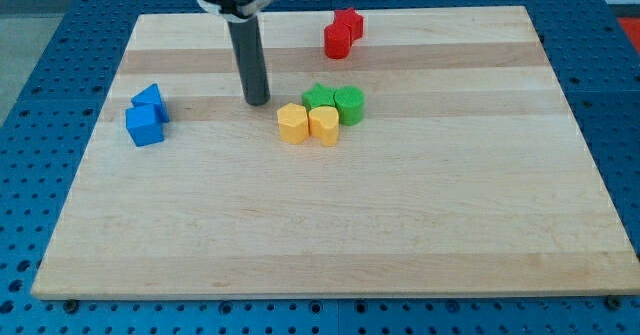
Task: Move the blue triangle towards the centre right
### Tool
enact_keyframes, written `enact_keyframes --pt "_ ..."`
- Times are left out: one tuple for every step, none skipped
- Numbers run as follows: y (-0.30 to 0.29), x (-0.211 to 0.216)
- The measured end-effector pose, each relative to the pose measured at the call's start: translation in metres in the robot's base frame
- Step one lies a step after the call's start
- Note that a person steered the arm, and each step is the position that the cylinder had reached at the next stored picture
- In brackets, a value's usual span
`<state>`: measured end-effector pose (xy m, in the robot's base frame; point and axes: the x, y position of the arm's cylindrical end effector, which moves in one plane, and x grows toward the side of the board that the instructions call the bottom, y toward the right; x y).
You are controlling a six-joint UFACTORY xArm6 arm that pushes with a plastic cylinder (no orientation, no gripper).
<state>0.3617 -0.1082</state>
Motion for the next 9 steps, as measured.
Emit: enact_keyframes --pt "-0.033 -0.027" --pt "-0.082 -0.032" --pt "-0.127 -0.032" --pt "-0.170 -0.028" --pt "-0.182 -0.013" --pt "-0.182 0.005" --pt "-0.173 0.008" --pt "-0.154 0.008" --pt "-0.130 0.009"
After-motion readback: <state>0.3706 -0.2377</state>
